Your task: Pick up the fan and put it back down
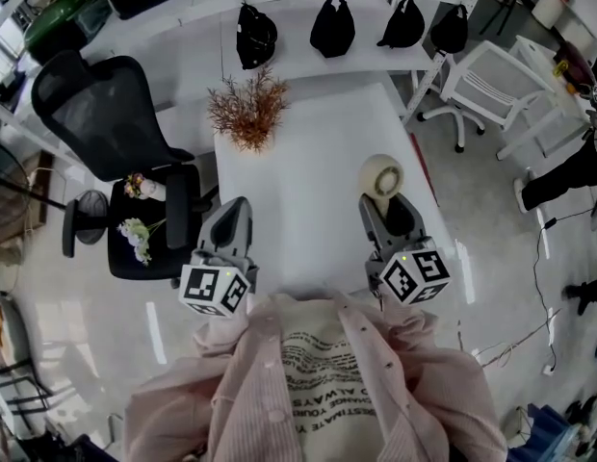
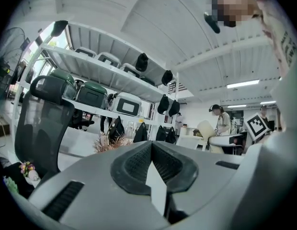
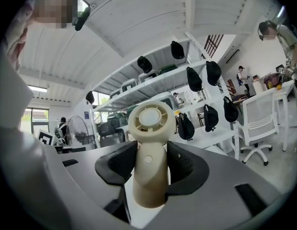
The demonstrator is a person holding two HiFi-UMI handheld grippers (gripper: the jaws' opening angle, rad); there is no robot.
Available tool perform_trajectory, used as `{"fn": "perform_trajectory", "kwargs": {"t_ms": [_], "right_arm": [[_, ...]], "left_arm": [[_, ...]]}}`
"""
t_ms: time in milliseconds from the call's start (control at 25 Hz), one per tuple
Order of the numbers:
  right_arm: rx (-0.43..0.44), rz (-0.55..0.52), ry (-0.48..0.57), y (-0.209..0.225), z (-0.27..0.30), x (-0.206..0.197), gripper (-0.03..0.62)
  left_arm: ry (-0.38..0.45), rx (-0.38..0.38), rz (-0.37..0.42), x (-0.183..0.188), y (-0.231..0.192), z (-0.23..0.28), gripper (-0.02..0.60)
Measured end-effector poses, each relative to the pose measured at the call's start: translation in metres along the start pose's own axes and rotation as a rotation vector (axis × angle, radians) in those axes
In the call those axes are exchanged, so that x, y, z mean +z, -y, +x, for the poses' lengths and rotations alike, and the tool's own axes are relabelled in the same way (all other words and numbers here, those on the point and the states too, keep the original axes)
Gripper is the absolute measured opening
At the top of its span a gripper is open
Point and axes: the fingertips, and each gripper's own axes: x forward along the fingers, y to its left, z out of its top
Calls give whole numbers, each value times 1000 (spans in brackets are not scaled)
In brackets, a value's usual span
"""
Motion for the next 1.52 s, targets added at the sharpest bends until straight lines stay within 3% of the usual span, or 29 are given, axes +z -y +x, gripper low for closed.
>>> {"fn": "perform_trajectory", "kwargs": {"t_ms": [320, 760, 1120, 1520], "right_arm": [[-29, 21, 40, 8, -13, 9, 186], [-29, 33, 16, 14, -10, 2, 186], [-66, 55, -87, 33, 4, -36, 186], [-98, 66, -259, 59, 28, -105, 186]], "left_arm": [[15, 36, 37, 9, -5, -8, 2], [-22, 12, 54, -2, 1, 3, 2], [-120, -22, 22, -38, 6, 22, 2], [-250, -32, -14, -93, 3, 47, 2]]}}
